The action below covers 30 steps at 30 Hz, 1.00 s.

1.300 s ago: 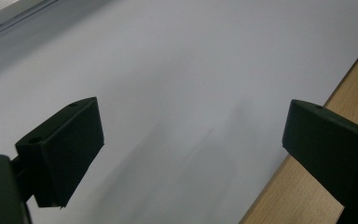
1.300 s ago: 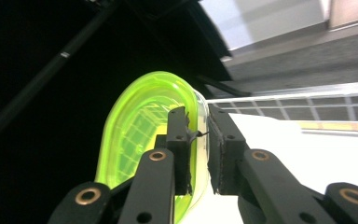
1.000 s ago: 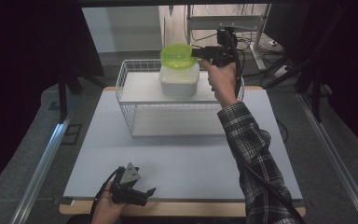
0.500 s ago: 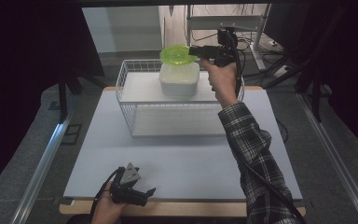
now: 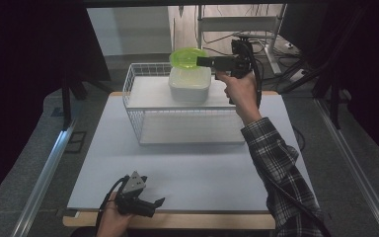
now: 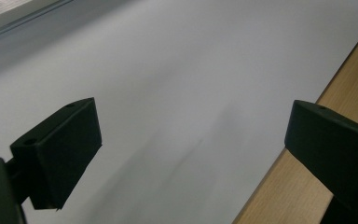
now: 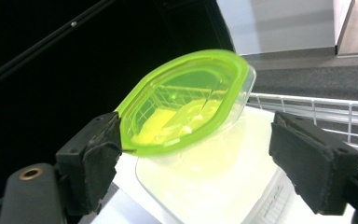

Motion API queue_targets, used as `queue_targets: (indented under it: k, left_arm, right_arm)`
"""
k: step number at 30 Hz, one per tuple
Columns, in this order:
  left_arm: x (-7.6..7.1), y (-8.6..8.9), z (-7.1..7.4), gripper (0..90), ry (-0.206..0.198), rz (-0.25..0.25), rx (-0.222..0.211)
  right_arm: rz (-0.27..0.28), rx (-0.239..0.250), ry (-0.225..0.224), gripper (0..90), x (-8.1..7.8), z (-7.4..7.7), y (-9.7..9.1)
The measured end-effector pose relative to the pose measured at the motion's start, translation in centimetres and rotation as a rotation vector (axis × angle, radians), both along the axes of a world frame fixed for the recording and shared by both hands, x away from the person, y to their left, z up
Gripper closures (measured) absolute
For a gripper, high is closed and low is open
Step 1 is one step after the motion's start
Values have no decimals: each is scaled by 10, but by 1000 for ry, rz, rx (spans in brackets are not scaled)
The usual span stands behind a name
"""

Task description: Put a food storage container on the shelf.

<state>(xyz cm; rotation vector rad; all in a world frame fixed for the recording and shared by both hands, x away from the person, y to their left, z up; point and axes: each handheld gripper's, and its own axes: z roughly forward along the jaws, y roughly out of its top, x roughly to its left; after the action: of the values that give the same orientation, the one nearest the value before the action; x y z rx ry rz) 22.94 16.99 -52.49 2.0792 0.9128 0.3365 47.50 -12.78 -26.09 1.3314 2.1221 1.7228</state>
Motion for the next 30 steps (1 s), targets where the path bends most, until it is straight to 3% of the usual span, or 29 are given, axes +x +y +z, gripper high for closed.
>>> queue_targets:
  k: [8, 13, 30]
  left_arm:
    - [1, 5, 2, 28, 3, -2, -71]
    - [2, 6, 1, 24, 3, -3, -77]
    - [1, 6, 2, 18, -2, -25, -123]
  right_arm:
    - [35, -73, -70, 116, -15, -9, -3]
    - [53, -113, -97, 99, -23, -16, -6]
    - [85, -152, -125, 74, -41, -37, -22]
